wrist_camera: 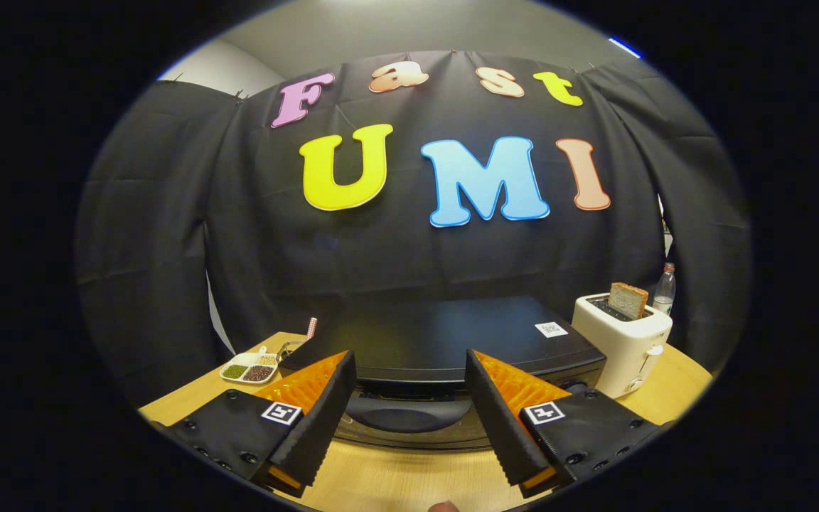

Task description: Open the toaster oven, put the food inside, and close the toaster oven door.

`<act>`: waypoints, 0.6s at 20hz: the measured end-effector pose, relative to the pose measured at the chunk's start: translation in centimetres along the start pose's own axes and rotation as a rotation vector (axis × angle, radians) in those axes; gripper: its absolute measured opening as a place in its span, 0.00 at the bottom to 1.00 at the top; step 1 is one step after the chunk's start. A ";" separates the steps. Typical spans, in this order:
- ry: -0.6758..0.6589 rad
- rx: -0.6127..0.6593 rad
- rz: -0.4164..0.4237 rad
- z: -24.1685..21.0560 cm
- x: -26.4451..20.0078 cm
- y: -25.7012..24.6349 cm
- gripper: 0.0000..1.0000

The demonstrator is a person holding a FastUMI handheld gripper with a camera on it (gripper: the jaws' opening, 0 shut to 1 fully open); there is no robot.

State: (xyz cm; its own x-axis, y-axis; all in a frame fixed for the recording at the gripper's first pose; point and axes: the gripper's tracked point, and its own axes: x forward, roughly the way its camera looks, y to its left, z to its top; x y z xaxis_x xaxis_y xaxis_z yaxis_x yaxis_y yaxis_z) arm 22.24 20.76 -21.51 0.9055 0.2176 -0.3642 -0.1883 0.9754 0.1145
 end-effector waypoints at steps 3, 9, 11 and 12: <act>0.035 -0.008 -0.011 -1.5 1.1 0.1 0.98; 0.017 -0.074 -0.052 -2.7 1.6 0.4 0.96; 0.002 -0.074 -0.062 -2.7 1.5 0.4 0.97; -0.009 -0.073 -0.065 -2.8 1.5 0.4 0.98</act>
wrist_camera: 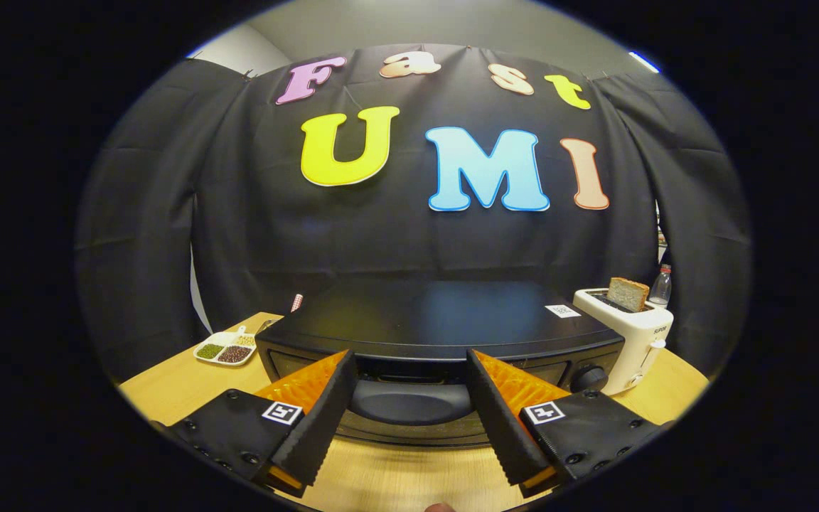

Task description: Open the toaster oven, put the food inside, and close the toaster oven door.

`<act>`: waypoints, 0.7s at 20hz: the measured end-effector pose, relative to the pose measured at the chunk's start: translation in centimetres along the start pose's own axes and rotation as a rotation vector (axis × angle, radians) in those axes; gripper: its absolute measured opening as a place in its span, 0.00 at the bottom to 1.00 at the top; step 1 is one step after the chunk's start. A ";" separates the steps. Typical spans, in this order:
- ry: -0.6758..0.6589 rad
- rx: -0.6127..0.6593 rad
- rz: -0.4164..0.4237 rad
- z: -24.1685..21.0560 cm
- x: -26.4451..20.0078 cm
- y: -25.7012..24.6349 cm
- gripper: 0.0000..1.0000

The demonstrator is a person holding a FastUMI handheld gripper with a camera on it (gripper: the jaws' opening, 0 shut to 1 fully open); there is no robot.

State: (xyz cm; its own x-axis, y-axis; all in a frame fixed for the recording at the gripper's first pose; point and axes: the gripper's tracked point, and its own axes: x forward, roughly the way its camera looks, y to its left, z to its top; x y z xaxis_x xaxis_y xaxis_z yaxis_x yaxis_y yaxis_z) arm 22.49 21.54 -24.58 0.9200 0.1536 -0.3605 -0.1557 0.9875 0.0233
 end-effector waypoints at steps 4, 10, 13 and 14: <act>-0.026 -0.010 -0.010 -0.2 -0.4 0.1 0.98; -0.036 -0.018 -0.002 -0.8 -1.6 0.2 0.98; -0.037 -0.022 0.014 -1.3 -2.7 0.3 0.98; -0.039 -0.024 0.020 -1.5 -3.0 0.4 0.98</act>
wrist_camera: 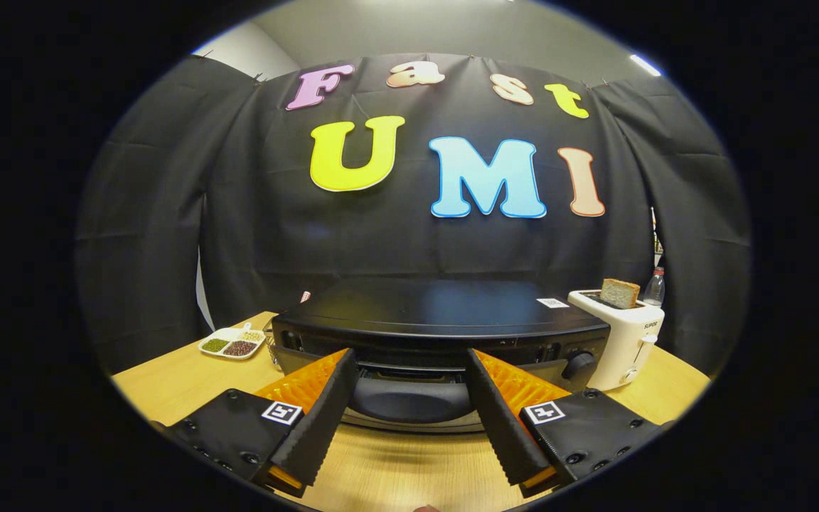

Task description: Open the toaster oven, put the food inside, and close the toaster oven door.

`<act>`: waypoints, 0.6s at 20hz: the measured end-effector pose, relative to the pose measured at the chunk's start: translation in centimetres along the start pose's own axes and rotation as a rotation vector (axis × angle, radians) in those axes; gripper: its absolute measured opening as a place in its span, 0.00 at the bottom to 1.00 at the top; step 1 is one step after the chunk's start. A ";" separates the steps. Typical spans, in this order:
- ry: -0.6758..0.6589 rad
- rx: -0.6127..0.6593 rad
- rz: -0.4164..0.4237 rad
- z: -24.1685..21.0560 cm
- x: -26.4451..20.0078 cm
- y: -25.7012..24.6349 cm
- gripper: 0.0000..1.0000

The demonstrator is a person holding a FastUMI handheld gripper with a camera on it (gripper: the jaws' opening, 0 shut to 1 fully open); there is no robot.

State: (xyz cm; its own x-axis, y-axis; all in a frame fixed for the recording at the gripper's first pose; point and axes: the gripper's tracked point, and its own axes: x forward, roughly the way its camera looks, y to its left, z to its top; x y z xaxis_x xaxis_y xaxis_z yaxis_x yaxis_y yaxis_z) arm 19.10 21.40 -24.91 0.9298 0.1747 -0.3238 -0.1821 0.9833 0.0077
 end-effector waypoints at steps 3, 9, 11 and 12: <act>0.009 -0.001 0.014 -0.6 -1.0 0.1 0.98; 0.036 -0.011 0.024 -2.3 -3.3 0.3 0.98; 0.043 -0.017 0.024 -2.8 -3.8 0.2 0.97; 0.048 -0.018 0.024 -3.1 -4.1 0.2 0.97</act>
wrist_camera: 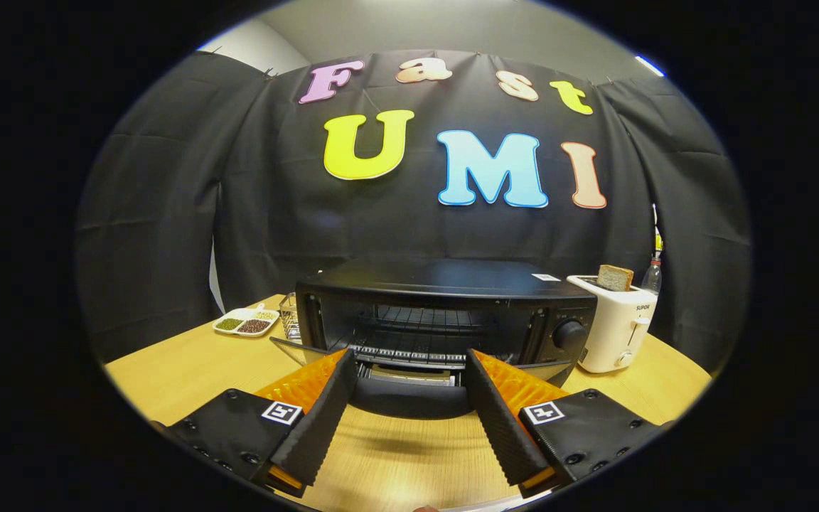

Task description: Open the toaster oven, put the food inside, and close the toaster oven door.

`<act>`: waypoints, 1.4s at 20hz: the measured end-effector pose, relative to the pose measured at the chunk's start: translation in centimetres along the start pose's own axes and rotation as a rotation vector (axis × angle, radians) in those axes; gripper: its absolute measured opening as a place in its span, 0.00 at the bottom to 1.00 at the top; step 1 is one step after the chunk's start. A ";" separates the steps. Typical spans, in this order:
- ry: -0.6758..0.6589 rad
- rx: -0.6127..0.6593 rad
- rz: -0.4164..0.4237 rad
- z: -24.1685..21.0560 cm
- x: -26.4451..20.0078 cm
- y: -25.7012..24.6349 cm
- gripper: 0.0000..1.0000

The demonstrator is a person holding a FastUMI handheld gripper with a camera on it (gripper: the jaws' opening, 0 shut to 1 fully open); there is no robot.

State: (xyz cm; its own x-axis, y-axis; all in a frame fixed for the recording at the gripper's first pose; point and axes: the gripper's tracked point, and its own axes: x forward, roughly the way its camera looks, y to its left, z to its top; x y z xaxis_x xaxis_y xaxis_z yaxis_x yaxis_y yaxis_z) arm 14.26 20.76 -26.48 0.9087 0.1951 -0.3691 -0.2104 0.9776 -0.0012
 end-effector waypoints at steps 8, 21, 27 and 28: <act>0.065 -0.003 0.013 -2.6 -1.9 0.6 0.96; 0.375 0.213 0.068 -8.6 -7.7 1.3 0.99; 0.427 0.223 0.153 -7.1 -11.9 -0.6 0.99; 0.448 0.230 0.169 -7.0 -12.5 -1.0 0.99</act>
State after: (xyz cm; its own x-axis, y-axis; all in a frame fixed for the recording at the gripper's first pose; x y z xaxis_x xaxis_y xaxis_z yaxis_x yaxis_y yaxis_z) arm 0.62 16.79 -28.39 0.6154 0.3479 -0.7072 -0.2104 0.9373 0.2780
